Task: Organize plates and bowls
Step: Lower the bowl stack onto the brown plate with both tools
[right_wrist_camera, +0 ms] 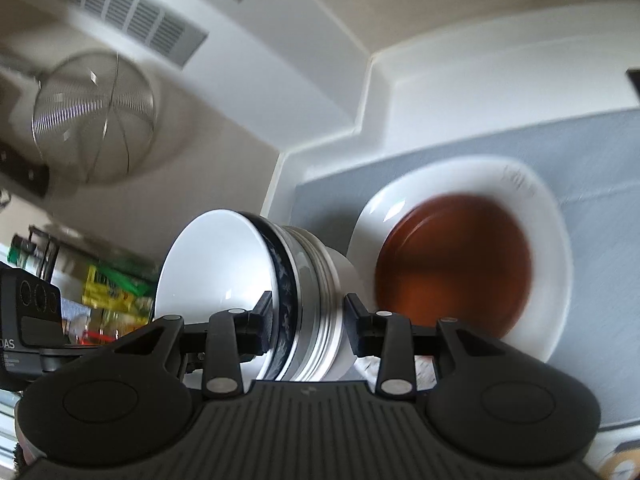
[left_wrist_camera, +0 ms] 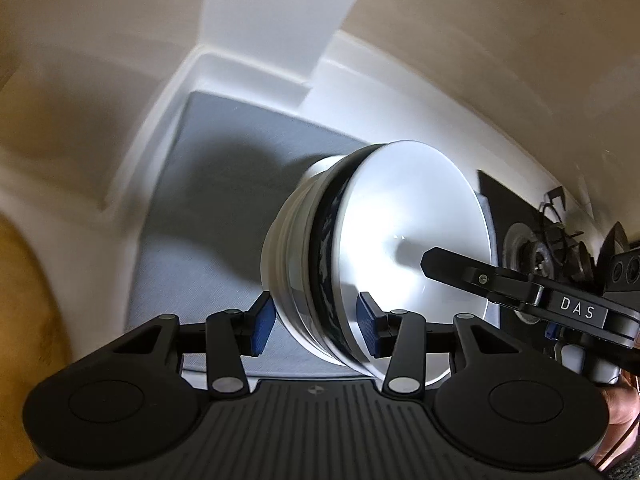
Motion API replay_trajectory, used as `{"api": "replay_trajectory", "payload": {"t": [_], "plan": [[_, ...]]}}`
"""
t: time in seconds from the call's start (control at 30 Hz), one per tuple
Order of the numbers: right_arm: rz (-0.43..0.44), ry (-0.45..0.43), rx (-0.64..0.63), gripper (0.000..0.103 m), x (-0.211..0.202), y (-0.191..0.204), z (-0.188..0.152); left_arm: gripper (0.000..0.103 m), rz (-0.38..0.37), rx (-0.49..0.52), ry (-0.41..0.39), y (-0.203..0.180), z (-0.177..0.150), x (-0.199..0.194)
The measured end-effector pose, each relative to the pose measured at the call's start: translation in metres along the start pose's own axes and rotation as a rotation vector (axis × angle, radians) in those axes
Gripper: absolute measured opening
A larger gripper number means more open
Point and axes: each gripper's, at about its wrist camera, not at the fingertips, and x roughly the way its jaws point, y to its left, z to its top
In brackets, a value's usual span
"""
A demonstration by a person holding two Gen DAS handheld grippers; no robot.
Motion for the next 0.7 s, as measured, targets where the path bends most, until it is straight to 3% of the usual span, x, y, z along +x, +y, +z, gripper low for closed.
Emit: {"api": "replay_trajectory", "payload": {"t": [0.33, 0.7], "plan": [[-0.071, -0.097, -0.029, 0.041, -0.031, -0.017, 0.04, 0.047, -0.059, 0.053, 0.002, -0.038, 0.041, 0.024], [-0.113, -0.065, 0.074, 0.04, 0.0, -0.067, 0.036, 0.047, -0.029, 0.04, 0.065, -0.043, 0.048, 0.085]]}}
